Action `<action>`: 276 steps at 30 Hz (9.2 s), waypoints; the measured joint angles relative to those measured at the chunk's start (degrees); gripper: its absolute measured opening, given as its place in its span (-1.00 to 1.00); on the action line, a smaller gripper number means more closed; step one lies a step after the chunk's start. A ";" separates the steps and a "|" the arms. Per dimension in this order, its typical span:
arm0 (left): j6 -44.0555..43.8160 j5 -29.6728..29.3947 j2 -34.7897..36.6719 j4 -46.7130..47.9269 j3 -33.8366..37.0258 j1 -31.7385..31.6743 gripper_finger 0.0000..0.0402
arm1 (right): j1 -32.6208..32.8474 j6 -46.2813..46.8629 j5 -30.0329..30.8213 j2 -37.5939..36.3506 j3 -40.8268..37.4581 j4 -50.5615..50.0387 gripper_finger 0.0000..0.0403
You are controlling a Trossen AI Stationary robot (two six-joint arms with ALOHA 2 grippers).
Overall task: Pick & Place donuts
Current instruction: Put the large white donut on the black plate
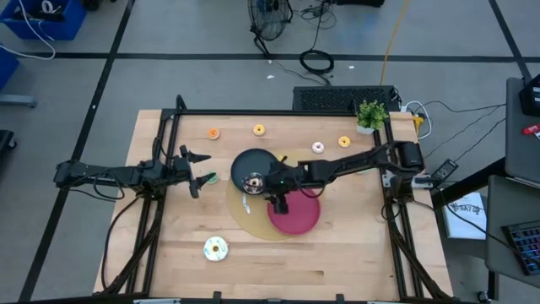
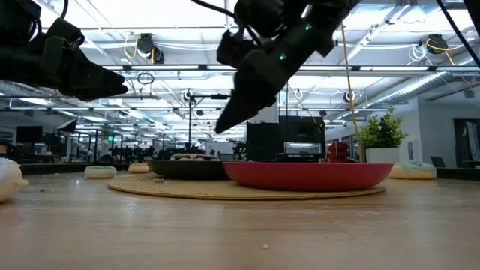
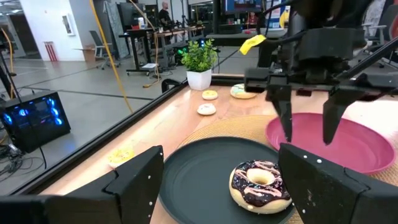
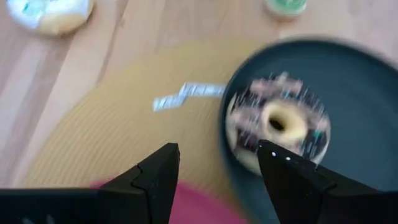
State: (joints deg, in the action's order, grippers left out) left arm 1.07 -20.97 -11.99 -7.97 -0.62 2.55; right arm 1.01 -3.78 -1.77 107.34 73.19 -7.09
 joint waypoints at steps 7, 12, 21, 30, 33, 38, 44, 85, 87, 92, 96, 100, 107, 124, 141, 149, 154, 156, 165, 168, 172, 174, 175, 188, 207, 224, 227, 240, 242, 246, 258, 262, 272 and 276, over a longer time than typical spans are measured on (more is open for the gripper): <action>0.01 0.00 0.02 0.00 0.00 0.00 0.54 | 1.40 1.30 0.16 -4.36 -0.02 -17.55 0.03; 0.01 0.00 0.02 0.00 0.00 0.00 0.54 | 1.36 6.34 0.37 -7.48 -0.59 -29.17 0.03; 0.01 0.00 0.02 0.01 0.00 0.00 0.54 | 1.36 13.64 0.44 -17.87 -12.93 -28.00 0.03; -0.01 0.00 0.02 0.02 0.00 0.00 0.54 | 1.29 16.62 3.91 -33.97 -27.33 -20.31 0.03; 0.00 0.00 0.01 0.00 0.00 0.00 0.54 | 1.29 16.25 5.13 -40.24 -32.38 -16.51 0.03; -0.01 0.00 0.00 0.02 0.00 0.00 0.55 | 1.29 15.59 4.99 -51.08 -42.79 -5.22 0.03; 0.00 0.00 0.02 0.01 0.00 0.00 0.54 | 0.74 14.46 4.99 -63.77 -52.88 2.69 0.03; 0.00 0.00 0.02 0.08 0.00 0.00 0.54 | -2.93 4.37 9.14 -106.55 -69.90 3.33 0.03; 0.01 0.00 0.02 0.07 0.00 0.00 0.54 | -2.93 5.11 9.08 -106.16 -69.96 3.36 0.03; 0.00 0.00 0.02 0.02 0.00 0.00 0.54 | -2.93 8.99 9.10 -105.72 -69.99 3.39 0.03; 0.45 0.00 0.00 -1.30 0.00 0.00 0.54 | -2.93 10.09 9.17 -105.74 -70.05 6.29 0.03; -1.13 0.02 -0.02 -4.15 0.00 0.00 0.54 | -2.90 10.19 9.35 -105.73 -70.07 10.99 0.03; -6.04 -0.01 -0.10 -5.29 0.00 0.00 0.54 | -2.90 10.17 9.41 -105.74 -70.10 16.32 0.03; -15.39 10.01 -4.22 -0.06 -3.02 0.56 0.54 | -2.90 10.17 9.25 -105.63 -70.14 16.97 0.03; -45.60 14.73 -64.63 51.76 -51.13 17.62 0.54 | -2.90 10.17 9.23 -105.61 -70.14 17.04 0.03; -64.01 26.83 -79.71 57.88 -63.54 26.56 0.54 | -2.90 10.17 9.23 -105.61 -70.14 17.02 0.03; -70.26 23.81 -84.21 59.13 -67.05 31.69 0.54 | -2.90 10.17 9.23 -105.61 -70.14 17.05 0.03; -72.51 21.04 -85.15 59.34 -67.09 33.03 0.54 | -2.90 10.17 9.22 -105.61 -70.14 17.04 0.03; -76.83 20.54 -89.46 67.14 -66.55 36.47 0.54 | -2.90 10.17 9.22 -105.61 -70.14 17.05 0.03; -76.60 21.83 -89.79 66.05 -66.55 37.33 0.54 | -2.90 10.15 9.21 -105.61 -70.14 17.05 0.03; -76.52 20.89 -90.00 66.25 -66.55 38.13 0.54 | -2.90 10.16 9.21 -105.61 -70.14 17.05 0.03; -75.96 19.23 -89.96 66.49 -66.55 38.16 0.54 | -2.90 10.17 9.21 -105.61 -70.14 17.09 0.03; -75.50 18.32 -89.96 66.67 -66.55 38.14 0.54 | -2.90 10.17 9.22 -105.61 -70.14 17.09 0.03; -72.96 13.14 -89.96 66.23 -64.70 37.82 0.54 | -2.90 10.17 9.21 -105.61 -70.14 17.07 0.03; -71.81 16.92 -89.90 61.22 -60.72 35.54 0.46 | -2.91 10.17 9.21 -105.61 -70.14 17.07 0.03; -69.05 15.50 -89.90 58.38 -60.74 35.38 -0.42 | -2.93 10.17 9.21 -105.61 -70.14 17.07 0.03; -66.28 15.58 -89.74 57.55 -60.74 34.85 -0.44 | -2.93 10.16 9.22 -105.61 -70.14 17.07 0.03; -65.00 5.41 -81.70 57.92 -60.70 31.98 -0.45 | -2.90 10.16 9.21 -105.61 -70.14 17.07 0.03; -63.85 4.49 -80.39 57.90 -60.70 31.50 -0.45 | -2.92 10.15 9.21 -105.61 -70.14 17.07 0.03; -61.36 1.59 -77.49 57.83 -60.70 30.30 -0.45 | -2.91 10.15 9.21 -105.61 -70.12 17.07 0.03; -48.14 -9.52 -71.26 57.64 -60.71 22.35 -0.45 | -2.93 10.17 9.21 -105.61 -70.14 17.07 0.03; -42.81 -12.22 -71.14 57.61 -60.71 18.66 -0.45 | -2.91 10.16 9.21 -105.61 -70.13 17.07 0.03; -30.01 -19.22 -71.19 53.27 -60.72 7.13 -0.45 | -2.91 10.15 9.23 -105.61 -70.14 17.07 0.03; -23.62 -19.71 -71.19 48.24 -60.71 2.45 -0.45 | -2.92 10.16 9.22 -105.61 -70.13 17.07 0.03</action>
State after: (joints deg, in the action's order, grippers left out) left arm -22.55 -40.69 -83.18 40.27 -61.33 5.00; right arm -1.91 6.38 7.45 1.74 3.06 9.98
